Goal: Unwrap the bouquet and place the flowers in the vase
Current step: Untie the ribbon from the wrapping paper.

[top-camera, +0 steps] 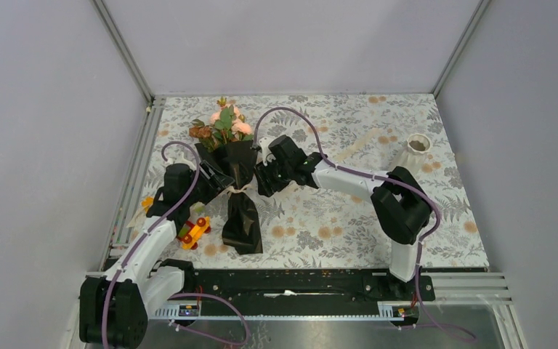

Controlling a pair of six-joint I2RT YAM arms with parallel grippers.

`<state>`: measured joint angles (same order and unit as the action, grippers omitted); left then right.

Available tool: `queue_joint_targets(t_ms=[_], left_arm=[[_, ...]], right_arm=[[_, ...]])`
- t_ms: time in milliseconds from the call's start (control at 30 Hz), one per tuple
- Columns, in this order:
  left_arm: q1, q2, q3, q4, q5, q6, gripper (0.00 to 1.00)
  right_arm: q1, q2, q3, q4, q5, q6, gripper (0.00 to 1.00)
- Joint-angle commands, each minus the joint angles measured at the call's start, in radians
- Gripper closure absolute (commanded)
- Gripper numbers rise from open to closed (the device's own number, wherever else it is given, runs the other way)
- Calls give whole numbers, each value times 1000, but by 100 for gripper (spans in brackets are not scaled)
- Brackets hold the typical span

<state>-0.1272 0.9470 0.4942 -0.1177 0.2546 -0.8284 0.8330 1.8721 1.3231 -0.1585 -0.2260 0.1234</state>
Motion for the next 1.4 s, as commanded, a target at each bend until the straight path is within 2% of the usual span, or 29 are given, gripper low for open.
queue_joint_targets(t_ms=[0, 267, 467, 633, 800, 1000, 1367], left_arm=[[-4, 10, -19, 77, -9, 5, 42], [-4, 36, -30, 105, -2, 5, 51], [-5, 52, -33, 113, 4, 13, 60], [-5, 78, -39, 135, 9, 18, 71], [-4, 71, -32, 120, -7, 50, 80], [-5, 48, -35, 91, -23, 75, 98], [-4, -13, -70, 56, -54, 71, 100]], right_arm=[[16, 45, 93, -40, 27, -55, 43], [40, 115, 160, -73, 26, -92, 40], [44, 155, 212, -91, 83, -107, 44], [44, 180, 242, -105, 124, -111, 56], [46, 181, 235, -113, 124, -117, 79], [44, 168, 229, -112, 161, -112, 100], [45, 105, 150, -110, 255, -111, 100]])
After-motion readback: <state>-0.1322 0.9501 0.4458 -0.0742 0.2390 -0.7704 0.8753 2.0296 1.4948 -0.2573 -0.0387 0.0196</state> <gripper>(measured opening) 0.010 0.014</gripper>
